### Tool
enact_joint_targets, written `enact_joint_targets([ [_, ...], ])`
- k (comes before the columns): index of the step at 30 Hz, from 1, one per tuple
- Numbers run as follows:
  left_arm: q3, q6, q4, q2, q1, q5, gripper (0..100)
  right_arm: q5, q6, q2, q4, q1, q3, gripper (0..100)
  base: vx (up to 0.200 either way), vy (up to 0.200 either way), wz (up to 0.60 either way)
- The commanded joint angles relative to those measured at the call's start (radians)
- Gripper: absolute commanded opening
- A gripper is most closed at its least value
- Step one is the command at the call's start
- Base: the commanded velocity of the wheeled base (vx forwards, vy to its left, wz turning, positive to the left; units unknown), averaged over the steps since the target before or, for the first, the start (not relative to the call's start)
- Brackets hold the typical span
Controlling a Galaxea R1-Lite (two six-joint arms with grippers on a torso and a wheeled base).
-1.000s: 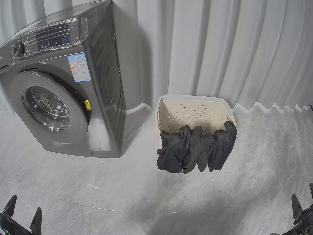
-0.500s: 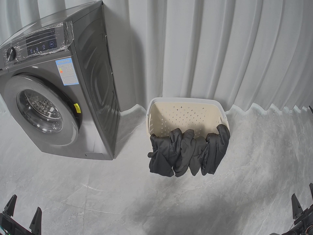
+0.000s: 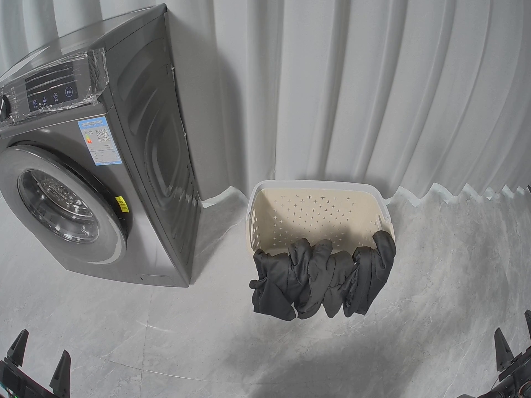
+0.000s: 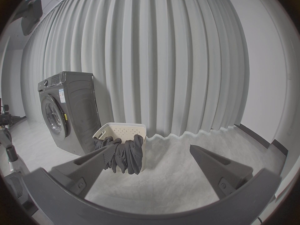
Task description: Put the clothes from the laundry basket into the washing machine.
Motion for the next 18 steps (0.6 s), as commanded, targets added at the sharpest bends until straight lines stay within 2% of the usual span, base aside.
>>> enact_joint_targets([
  [1,0.016,-0.002,0.000,-0.017,0.000,0.000,100,0.000,0.000,-0.016,0.000,0.000,0.017,100,0.000,0.000,0.00],
  [6,0.016,0.001,0.000,-0.017,0.000,0.000,100,0.000,0.000,-0.016,0.000,0.002,0.017,100,0.200,0.000,0.00],
  [18,0.016,0.002,0.000,-0.017,0.000,0.000,100,0.000,0.000,-0.016,0.000,0.000,0.017,100,0.000,0.000,0.00],
])
